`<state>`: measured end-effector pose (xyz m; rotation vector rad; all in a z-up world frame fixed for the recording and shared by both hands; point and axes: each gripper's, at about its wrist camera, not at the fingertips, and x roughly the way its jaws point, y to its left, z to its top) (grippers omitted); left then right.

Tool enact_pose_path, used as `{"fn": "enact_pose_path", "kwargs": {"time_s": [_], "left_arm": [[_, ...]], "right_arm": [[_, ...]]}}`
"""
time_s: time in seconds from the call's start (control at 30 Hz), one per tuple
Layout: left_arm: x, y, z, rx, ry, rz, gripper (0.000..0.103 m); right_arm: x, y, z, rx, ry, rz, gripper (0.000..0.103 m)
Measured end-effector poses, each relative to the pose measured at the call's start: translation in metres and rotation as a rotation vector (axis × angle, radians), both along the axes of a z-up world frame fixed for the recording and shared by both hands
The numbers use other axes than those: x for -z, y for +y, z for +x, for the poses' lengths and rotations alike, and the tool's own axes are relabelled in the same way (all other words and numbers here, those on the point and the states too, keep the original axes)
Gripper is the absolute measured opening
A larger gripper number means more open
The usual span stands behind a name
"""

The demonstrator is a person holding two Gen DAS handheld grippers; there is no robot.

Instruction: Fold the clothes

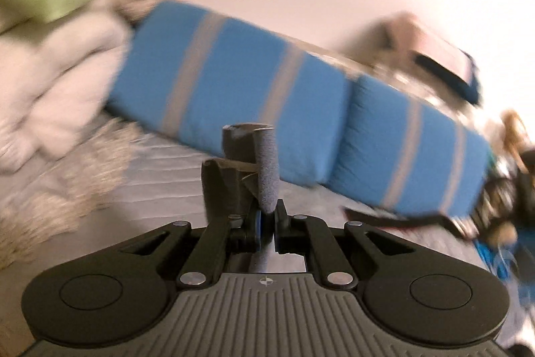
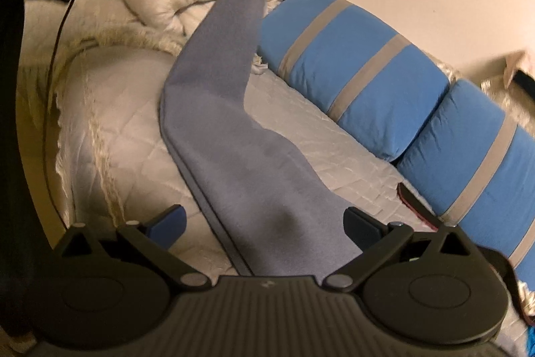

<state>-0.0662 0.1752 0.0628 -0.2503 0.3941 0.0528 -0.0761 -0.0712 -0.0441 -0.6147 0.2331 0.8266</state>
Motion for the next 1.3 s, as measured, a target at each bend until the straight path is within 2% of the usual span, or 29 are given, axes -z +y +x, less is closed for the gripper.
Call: {"fn": "enact_pose_path", "kwargs": {"time_s": [0.17, 0.23, 0.3, 0.4, 0.5, 0.7, 0.77, 0.83, 0.93, 1.07, 1.3], "left_arm": [[0.009, -0.070, 0.007, 0.186, 0.053, 0.106, 0.007], [0.021, -0.087, 0.014, 0.279, 0.102, 0.131, 0.013], [0.029, -0.091, 0.018, 0.343, 0.117, 0.113, 0.041], [0.037, -0.092, 0.023, 0.410, 0.117, 0.083, 0.051], [0.035, -0.080, 0.028, 0.381, 0.101, 0.092, 0.068], [0.052, -0.053, 0.041, 0.241, 0.110, 0.175, 0.070], [0.063, -0.046, 0.045, 0.147, 0.153, 0.222, 0.070], [0.075, -0.039, 0.053, 0.068, 0.229, 0.257, 0.070], [0.086, -0.027, 0.059, 0.044, 0.271, 0.274, 0.070], [0.092, -0.027, 0.068, 0.020, 0.295, 0.333, 0.070], [0.105, -0.035, 0.070, 0.071, 0.370, 0.407, 0.070]], "right_arm": [[-0.009, -0.012, 0.013, 0.042, 0.032, 0.049, 0.103], [-0.010, -0.015, 0.018, 0.062, 0.051, 0.060, 0.103], [-0.010, -0.017, 0.022, 0.079, 0.065, 0.065, 0.103], [-0.009, -0.018, 0.023, 0.089, 0.038, 0.046, 0.103], [-0.008, -0.018, 0.025, 0.098, 0.028, 0.039, 0.103], [-0.006, -0.015, 0.023, 0.094, 0.020, 0.037, 0.103], [-0.006, -0.016, 0.026, 0.109, 0.021, 0.044, 0.103], [-0.007, -0.017, 0.030, 0.130, 0.029, 0.058, 0.103], [-0.010, -0.019, 0.039, 0.169, 0.069, 0.104, 0.103], [-0.017, -0.021, 0.061, 0.193, 0.147, 0.196, 0.103], [-0.023, -0.022, 0.117, 0.281, 0.246, 0.277, 0.103]]}}
